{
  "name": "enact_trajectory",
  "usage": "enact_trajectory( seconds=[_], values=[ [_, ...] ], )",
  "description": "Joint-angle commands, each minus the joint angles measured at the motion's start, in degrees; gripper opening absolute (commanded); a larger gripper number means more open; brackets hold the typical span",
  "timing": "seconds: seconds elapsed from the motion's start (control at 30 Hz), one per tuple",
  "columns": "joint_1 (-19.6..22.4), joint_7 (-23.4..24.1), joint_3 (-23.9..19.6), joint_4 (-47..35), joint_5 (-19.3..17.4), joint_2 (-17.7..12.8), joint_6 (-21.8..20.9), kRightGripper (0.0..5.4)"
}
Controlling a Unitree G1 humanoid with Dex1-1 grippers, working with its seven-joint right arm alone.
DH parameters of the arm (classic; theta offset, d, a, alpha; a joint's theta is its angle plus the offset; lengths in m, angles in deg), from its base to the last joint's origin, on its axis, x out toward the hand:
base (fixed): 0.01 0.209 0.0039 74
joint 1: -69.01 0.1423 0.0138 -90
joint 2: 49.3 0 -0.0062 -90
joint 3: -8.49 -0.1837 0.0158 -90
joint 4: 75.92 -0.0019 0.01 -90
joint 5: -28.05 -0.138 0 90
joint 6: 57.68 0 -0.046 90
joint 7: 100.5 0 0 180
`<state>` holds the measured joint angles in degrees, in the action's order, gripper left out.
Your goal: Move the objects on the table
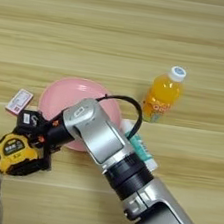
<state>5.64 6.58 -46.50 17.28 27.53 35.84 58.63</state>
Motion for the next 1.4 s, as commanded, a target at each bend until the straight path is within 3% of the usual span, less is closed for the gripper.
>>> enact_trajectory(
  seconds=[0.03, 0.47, 0.8, 1.03, 1.27, 1.4],
  values=[
    [4.0, 1.6, -3.2, -3.5, -1.3, 0.3, -0.8, 5.35],
    [4.7, 3.0, -11.1, -12.6, -6.5, 0.1, 2.8, 5.38],
    [5.0, 13.0, -19.0, -17.5, -11.0, 3.6, 9.0, 5.38],
    [5.1, 21.3, -21.1, -16.1, -7.8, 1.7, 11.7, 5.38],
    [4.2, 26.4, -18.0, -14.4, 0.9, -3.0, 7.2, 5.38],
    [3.6, 26.9, -16.7, -14.0, 3.9, -4.7, 5.1, 5.38]
  ],
)
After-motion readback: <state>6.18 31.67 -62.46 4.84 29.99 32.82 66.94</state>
